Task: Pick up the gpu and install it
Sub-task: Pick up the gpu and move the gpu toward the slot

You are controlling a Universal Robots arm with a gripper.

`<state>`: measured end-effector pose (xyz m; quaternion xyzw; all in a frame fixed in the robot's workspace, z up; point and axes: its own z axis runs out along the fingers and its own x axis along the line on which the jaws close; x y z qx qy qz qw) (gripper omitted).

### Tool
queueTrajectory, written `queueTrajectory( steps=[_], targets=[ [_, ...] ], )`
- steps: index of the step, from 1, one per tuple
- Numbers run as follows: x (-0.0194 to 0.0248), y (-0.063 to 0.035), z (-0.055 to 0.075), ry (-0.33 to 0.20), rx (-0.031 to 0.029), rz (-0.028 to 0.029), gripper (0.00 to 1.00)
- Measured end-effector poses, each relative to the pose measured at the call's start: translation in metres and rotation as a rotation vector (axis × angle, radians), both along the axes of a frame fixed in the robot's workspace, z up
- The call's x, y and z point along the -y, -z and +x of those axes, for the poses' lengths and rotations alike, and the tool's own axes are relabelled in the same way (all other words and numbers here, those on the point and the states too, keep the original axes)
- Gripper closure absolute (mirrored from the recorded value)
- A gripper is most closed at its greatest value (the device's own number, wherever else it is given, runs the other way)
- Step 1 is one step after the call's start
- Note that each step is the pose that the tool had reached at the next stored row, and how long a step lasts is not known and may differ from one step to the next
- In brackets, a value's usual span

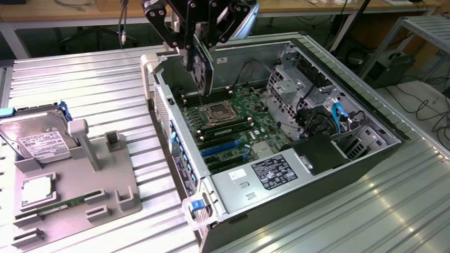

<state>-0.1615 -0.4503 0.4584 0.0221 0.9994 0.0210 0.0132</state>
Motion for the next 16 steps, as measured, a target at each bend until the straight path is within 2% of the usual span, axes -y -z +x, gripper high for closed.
queueTrajectory(
  steps=[16],
  targets=[
    [0.0, 0.0, 0.02, 0.0, 0.0, 0.0, 0.72]
  ],
)
